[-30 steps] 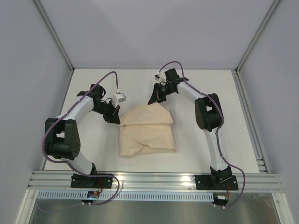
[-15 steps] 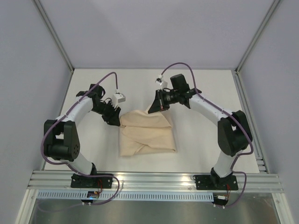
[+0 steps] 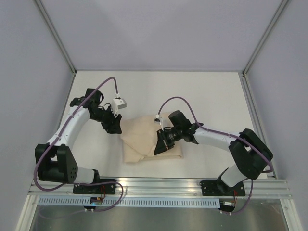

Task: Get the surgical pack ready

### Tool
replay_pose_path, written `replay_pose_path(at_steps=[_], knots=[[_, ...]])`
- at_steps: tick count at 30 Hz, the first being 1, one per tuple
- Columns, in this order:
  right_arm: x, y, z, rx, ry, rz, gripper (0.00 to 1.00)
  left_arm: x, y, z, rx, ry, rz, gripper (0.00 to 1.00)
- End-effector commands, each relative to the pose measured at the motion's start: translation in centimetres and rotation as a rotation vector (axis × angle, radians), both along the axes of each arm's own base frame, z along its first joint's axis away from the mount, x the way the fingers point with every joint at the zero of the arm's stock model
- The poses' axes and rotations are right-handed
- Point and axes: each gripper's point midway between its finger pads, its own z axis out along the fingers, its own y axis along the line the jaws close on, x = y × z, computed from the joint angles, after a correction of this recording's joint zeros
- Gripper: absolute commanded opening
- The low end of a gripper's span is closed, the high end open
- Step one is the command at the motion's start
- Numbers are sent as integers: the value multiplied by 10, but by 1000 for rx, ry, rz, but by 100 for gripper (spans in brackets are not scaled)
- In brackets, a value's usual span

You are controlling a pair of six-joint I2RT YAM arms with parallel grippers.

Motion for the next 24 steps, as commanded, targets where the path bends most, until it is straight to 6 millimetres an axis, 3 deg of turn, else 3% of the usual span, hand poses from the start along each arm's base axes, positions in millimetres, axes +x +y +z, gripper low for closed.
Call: replay_pose_path(at_steps=[1,3,4,6,7,8,10,12,13,15,18,19,21,24], knots=[[-12,17,7,68,-123,46,1,5,3,-6,15,44,98,59],[-17,19,-4,37,-123,52,6,14,7,-12,48,67,156,59],[-19,20,-10,14,-135,49,15,19,8,-15,54,103,195,61],[-21,19,-18,-8,-144,49,23,22,11,-21,82,141,224,61],[-21,18,-20,-24,-152,44,34,23,11,-25,87,161,231,62],[-22,17,-20,-32,-155,47,53,24,10,-27,89,168,236,62],[-25,10,-15,-65,-192,62,72,25,11,-31,114,167,240,63],[-27,6,7,-55,-251,72,77,24,9,-33,125,171,233,67],[-24,4,16,-53,-282,60,84,24,8,-32,121,169,230,68],[-21,-1,42,-44,-342,39,89,25,4,-31,105,176,231,71],[1,-17,59,-129,-424,-68,94,28,3,-32,105,189,247,72],[22,-28,63,-179,-455,-171,96,31,3,-35,110,200,251,72],[51,-52,62,-264,-438,-306,95,33,3,-38,113,214,260,72],[83,-82,41,-371,-367,-477,94,38,-1,-42,107,229,260,71]])
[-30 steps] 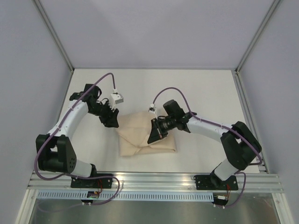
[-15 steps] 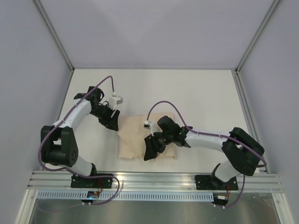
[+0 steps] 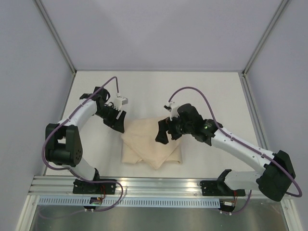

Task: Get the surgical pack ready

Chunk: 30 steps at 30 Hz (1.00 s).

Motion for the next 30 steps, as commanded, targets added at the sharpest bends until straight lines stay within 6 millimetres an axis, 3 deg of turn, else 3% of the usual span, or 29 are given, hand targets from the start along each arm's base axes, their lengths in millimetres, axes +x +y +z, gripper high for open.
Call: replay_pose_path(at_steps=[1,4,6,9,11,12,13,15,16,17,27,30], knots=[[41,-59,-43,-195,80,-307,91,14,-8,2,-12,-6,20,71],[55,-77,-68,-190,175,-414,82,12,-14,-1,-26,13,-1,68],[65,-79,-72,-152,182,-455,81,7,-19,-3,-40,21,-25,64],[67,-80,-83,-143,184,-458,79,3,-22,-6,-35,30,-47,56],[61,-78,-92,-133,210,-439,69,0,-22,-8,-37,40,-54,48],[62,-78,-95,-124,218,-446,62,-2,-22,-9,-38,47,-55,44],[62,-79,-98,-121,226,-451,42,-3,-22,-10,-39,51,-61,41],[60,-84,-104,-117,247,-476,23,-5,-22,-10,-47,51,-71,29],[59,-86,-105,-120,254,-482,6,-7,-22,-10,-49,60,-72,22],[57,-88,-105,-124,261,-486,0,-8,-23,-8,-56,59,-78,3],[36,-95,-68,-94,263,-467,1,-28,-20,33,-71,4,-145,0],[30,-96,-63,-88,277,-463,4,-35,-16,25,-53,25,-151,0]])
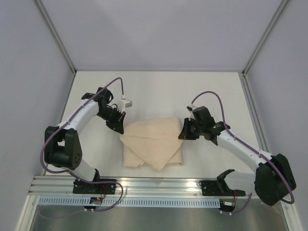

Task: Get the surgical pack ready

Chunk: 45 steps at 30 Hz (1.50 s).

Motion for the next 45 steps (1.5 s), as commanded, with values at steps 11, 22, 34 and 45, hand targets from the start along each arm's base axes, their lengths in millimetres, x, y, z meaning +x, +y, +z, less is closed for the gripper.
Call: replay_pose_path(at_steps=[11,22,34,45], knots=[[-25,7,-47,72,152,-2,41,-12,24,-50,143,68,-44,2],[-22,27,-65,185,179,84,15,-3,15,-58,108,46,-14,12],[123,35,-44,213,73,-66,0,106,22,-48,234,-138,87,0],[163,13,-12,35,-3,-72,45,135,31,4,220,-264,70,51]])
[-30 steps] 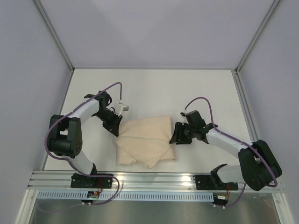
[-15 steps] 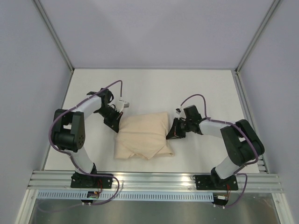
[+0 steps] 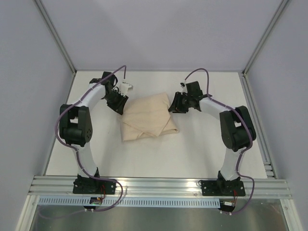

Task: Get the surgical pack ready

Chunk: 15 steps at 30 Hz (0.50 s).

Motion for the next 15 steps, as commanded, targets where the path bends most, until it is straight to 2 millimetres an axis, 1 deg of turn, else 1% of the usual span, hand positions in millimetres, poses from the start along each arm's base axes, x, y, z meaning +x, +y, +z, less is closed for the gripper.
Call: replay_pose_path(at_steps=[1,2,3,4,5,6,7,8,9,10,11,13,14,15], knots=[[-20,-27,15,-117,-10,-40,51,-19,3,43,-24,-79,-21,54],[-24,-36,38,-137,-66,-81,61,-27,3,49,-31,-80,-24,58],[-30,-40,44,-147,-78,-101,64,-35,-1,56,-61,-83,-37,60],[-48,-41,38,-160,-52,-118,70,-49,-3,69,-81,-99,-37,61],[-54,-45,61,-157,-117,-154,74,-55,-6,74,-93,-107,-45,62],[-65,-42,62,-147,-118,-163,74,-62,-8,78,-100,-114,-53,62],[-83,-28,56,-127,-116,-134,74,-74,-9,83,-96,-131,-63,62],[-94,-18,67,-64,-117,-154,74,-82,-18,85,-89,-143,-102,63],[-103,-6,67,-28,-111,-141,73,-88,-19,85,-67,-157,-114,63],[-106,8,72,27,-130,-130,72,-94,-21,85,-54,-188,-131,63],[-122,24,66,67,-86,-112,70,-98,-26,84,-41,-209,-153,63],[-126,40,66,110,-88,-101,67,-104,-34,77,-12,-254,-196,64],[-131,50,58,109,-67,-83,64,-105,-36,74,0,-266,-207,64],[-133,56,56,127,-46,-90,64,-108,-40,70,30,-280,-231,64]])
